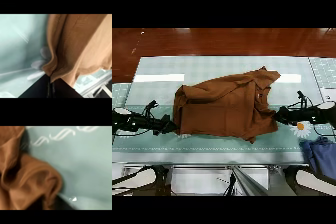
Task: Fold the shirts.
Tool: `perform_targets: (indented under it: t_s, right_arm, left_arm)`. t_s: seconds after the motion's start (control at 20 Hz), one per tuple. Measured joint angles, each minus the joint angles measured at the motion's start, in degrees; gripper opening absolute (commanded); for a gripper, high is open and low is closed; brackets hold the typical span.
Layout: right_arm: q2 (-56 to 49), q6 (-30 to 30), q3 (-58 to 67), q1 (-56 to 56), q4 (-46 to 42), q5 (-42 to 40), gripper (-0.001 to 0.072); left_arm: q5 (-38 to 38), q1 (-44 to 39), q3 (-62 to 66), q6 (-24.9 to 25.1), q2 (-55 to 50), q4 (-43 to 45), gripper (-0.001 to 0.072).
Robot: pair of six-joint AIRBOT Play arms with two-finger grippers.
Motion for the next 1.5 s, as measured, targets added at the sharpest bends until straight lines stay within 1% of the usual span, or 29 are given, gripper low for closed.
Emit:
perform_targets:
  t_s: [0.1,0.25,0.35,0.5,0.6,0.75,0.9,1.0,1.1,1.25,1.5]
  right_arm:
    - [0.7,0.5,2.2,1.9,0.4,-0.5,0.0028]
    - [5.3,-1.6,9.8,3.1,1.2,2.4,0.0028]
    - [10.5,-2.6,17.0,3.3,1.6,2.6,0.0028]
    - [18.9,-3.2,29.7,3.5,1.8,-0.6,0.0028]
    - [23.9,-0.4,38.8,3.6,0.2,-3.9,0.0028]
    - [29.8,6.1,52.1,3.6,-7.2,-8.2,0.0028]
    - [34.0,13.1,63.5,3.7,-18.0,-8.0,0.0028]
    - [35.9,16.4,69.3,3.7,-23.3,-3.7,0.0028]
    - [36.9,18.1,73.6,3.7,-26.7,2.4,0.0027]
    - [37.6,19.8,78.5,3.7,-29.2,12.6,0.0027]
    - [36.6,20.6,81.6,3.7,-33.0,26.2,0.0027]
  left_arm:
    - [-0.4,0.0,2.0,0.1,0.3,-0.7,0.0031]
    - [-3.6,0.0,8.0,0.6,3.8,-3.5,0.0031]
    - [-4.7,0.0,14.4,0.9,8.8,-6.9,0.0032]
    - [-4.1,0.0,27.9,1.1,18.7,-14.5,0.0032]
    - [0.4,0.0,37.6,1.1,25.5,-18.1,0.0032]
    - [10.4,0.0,50.1,1.5,34.9,-19.0,0.0031]
    - [17.2,0.0,58.1,1.1,42.6,-14.3,0.0031]
    - [18.1,0.0,61.2,-1.3,46.6,-9.9,0.003]
    - [15.5,0.0,63.6,-4.9,49.4,-4.1,0.003]
    - [5.5,0.0,66.3,-11.3,51.4,3.7,0.003]
    - [-9.7,0.0,67.8,-16.5,51.7,9.3,0.003]
